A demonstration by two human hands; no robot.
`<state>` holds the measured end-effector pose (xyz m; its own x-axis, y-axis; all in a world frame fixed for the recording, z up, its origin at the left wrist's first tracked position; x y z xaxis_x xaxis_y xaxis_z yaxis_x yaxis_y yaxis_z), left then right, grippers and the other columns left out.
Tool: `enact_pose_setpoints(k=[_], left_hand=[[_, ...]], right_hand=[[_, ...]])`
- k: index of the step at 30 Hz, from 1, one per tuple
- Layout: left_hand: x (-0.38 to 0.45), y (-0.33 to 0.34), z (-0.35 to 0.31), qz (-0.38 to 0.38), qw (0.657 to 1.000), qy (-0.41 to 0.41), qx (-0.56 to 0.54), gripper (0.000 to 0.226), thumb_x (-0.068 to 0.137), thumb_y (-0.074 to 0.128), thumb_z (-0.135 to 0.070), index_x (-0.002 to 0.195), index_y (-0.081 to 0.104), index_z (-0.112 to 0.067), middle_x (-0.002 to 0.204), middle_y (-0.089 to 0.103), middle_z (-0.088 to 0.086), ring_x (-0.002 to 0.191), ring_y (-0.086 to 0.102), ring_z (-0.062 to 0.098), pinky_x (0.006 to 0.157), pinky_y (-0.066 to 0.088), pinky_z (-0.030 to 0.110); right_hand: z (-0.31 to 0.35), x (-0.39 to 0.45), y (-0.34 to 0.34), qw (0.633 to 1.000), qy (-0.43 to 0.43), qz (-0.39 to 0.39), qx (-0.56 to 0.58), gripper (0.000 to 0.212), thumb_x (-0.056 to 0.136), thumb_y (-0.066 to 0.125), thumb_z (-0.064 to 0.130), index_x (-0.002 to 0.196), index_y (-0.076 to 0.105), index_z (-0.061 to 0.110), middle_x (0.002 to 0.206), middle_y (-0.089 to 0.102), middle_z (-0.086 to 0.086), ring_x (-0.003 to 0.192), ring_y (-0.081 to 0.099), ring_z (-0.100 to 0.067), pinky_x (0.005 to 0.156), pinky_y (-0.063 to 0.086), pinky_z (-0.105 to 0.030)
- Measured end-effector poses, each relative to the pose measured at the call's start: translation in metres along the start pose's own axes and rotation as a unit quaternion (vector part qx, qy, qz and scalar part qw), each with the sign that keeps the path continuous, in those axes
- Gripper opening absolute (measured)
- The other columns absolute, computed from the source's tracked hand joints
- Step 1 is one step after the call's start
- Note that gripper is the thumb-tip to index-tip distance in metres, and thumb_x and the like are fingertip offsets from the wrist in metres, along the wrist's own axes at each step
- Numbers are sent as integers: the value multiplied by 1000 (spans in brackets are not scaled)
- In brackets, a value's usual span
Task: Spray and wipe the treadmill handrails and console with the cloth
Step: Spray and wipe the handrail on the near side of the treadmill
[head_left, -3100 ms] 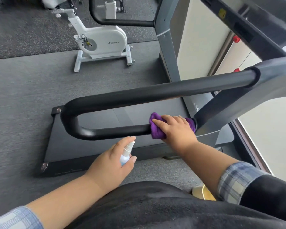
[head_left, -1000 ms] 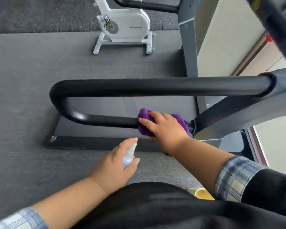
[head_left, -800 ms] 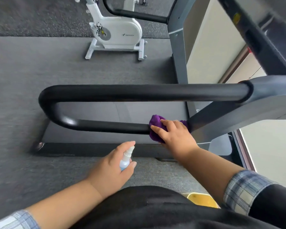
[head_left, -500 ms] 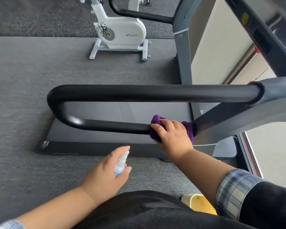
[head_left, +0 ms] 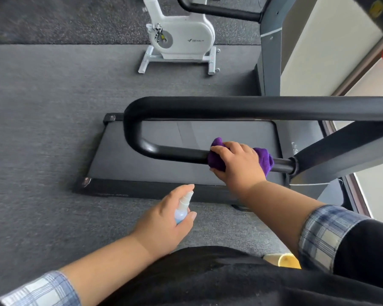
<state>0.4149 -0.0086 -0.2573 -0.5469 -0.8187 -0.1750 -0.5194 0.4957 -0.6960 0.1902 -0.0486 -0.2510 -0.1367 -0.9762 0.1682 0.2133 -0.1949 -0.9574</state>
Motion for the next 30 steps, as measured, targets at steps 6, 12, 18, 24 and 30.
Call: enact_pose_setpoints(k=[6, 12, 18, 24, 30], left_hand=[[-32, -41, 49, 8, 1000, -22, 7, 59, 80, 50, -63, 130, 20, -69, 120, 63, -16, 103, 63, 18, 94, 50, 37], [-66, -94, 102, -1, 999, -8, 40, 59, 86, 57, -54, 128, 18, -71, 123, 63, -18, 106, 62, 16, 94, 48, 34], [-67, -132, 131, -27, 999, 7, 31, 66, 86, 65, -46, 124, 23, -80, 120, 62, -22, 103, 60, 5, 86, 42, 19], [-26, -133, 85, -33, 995, 80, 50, 60, 87, 62, -48, 129, 22, -65, 112, 57, -22, 86, 52, 3, 74, 39, 15], [7, -110, 53, -21, 996, 85, 31, 54, 84, 56, -55, 128, 27, -66, 102, 63, -21, 85, 60, 9, 74, 42, 28]], right_hand=[[69, 20, 11, 998, 1, -15, 60, 64, 81, 77, 49, 137, 56, 27, 132, 61, -5, 117, 55, -35, 101, 41, -46], [160, 60, 27, 990, 24, -20, 141, 68, 84, 72, 51, 143, 49, 26, 136, 58, -1, 124, 52, -28, 105, 36, -40], [165, 55, 26, 995, 19, -25, 95, 68, 86, 71, 48, 145, 47, 25, 135, 58, -4, 119, 53, -32, 101, 40, -42], [151, 44, 27, 1000, -3, 3, 8, 70, 84, 75, 43, 146, 47, 23, 135, 56, -8, 119, 53, -35, 104, 41, -48], [72, 15, 16, 999, 39, 12, -6, 69, 83, 76, 45, 144, 47, 29, 136, 55, -5, 121, 52, -33, 106, 42, -49]])
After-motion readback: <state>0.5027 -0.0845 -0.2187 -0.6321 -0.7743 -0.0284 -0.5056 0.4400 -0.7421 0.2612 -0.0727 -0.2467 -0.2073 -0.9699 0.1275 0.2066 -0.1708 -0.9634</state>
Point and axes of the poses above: each hand's wrist, its own x-axis towards the middle knuckle, its own y-axis out of the palm, z = x × y, the point moved 8 cm from there along x, towards the middle knuckle
